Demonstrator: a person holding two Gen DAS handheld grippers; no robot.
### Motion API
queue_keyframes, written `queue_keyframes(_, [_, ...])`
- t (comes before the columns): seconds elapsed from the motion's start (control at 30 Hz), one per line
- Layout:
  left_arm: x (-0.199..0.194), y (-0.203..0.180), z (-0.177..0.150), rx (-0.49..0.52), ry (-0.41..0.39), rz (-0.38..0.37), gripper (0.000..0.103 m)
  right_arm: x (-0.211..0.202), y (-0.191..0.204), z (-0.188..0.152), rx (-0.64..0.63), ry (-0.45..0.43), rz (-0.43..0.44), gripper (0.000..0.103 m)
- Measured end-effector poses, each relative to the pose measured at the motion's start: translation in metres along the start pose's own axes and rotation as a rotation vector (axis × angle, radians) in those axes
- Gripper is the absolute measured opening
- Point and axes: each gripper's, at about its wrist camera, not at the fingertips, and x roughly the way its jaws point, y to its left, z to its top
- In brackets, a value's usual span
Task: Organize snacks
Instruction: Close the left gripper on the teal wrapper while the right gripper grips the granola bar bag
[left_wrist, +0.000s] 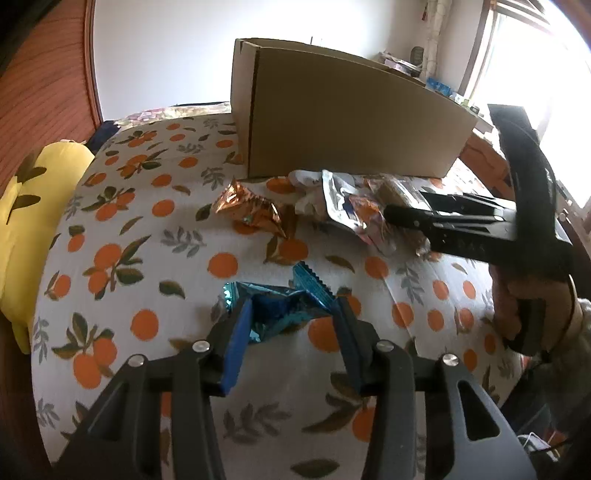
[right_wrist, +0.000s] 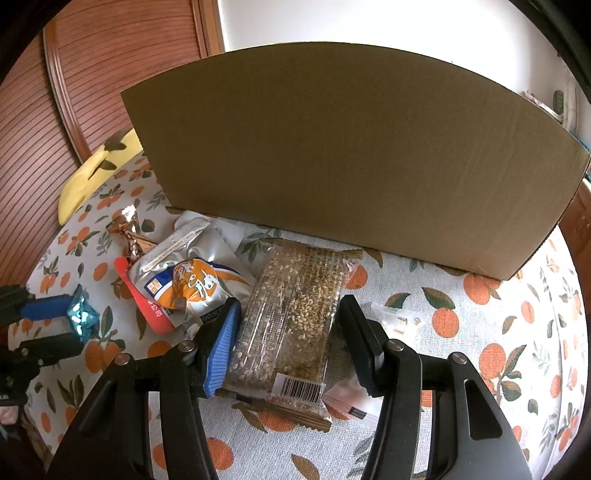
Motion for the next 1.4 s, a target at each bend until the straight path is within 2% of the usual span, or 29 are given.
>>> queue_keyframes(0.2, [0.014,0.0,0.01,-0.007,-0.003,0.043,0.055,0.0,0.0,0.0,-0.001,-0.001,0.001,0.056])
queue_keyframes(0.27, [0.018,-0.002,0.012,0.009,-0.007,0.06,0.067,0.0,0.0,0.0,-0.001,-0.002,0.001,0.056])
queue_keyframes(0.43, [0.026,-0.011,0.011,0.076,-0.023,0.139,0.068,0.0,0.0,0.0,0.0,-0.002,0.003,0.056])
queue_keyframes(0.67, [0.022,-0.009,0.013,0.114,-0.038,0.134,0.067,0.0,0.0,0.0,0.0,-0.002,0.003,0.056])
queue_keyframes(0.73, [0.018,-0.007,0.013,0.119,-0.053,0.127,0.061,0.0,0.0,0.0,0.0,-0.002,0.003,0.056])
queue_keyframes(0.77, [0.017,-0.007,0.013,0.12,-0.057,0.125,0.051,0.0,0.0,0.0,0.0,-0.002,0.003,0.056])
queue_keyframes(0.87, [0.015,-0.005,0.013,0.114,-0.042,0.105,0.035,0.0,0.0,-0.001,-0.001,-0.002,0.002,0.056])
queue_keyframes(0.97, [0.01,-0.008,0.011,0.118,-0.043,0.098,0.029,0.0,0.0,-0.001,0.0,-0.002,0.003,0.056])
queue_keyframes(1.1, [0.001,-0.012,0.007,0.105,-0.051,0.078,0.029,0.0,0.0,-0.001,-0.001,-0.002,0.002,0.056])
queue_keyframes(1.27, [-0.013,-0.017,0.006,0.093,-0.079,0.064,0.029,-0.002,-0.004,-0.001,0.019,-0.011,0.012,0.047])
queue_keyframes(1.4, [-0.019,-0.024,0.005,0.098,-0.09,0.052,0.029,-0.004,-0.005,0.0,0.02,-0.014,0.024,0.044])
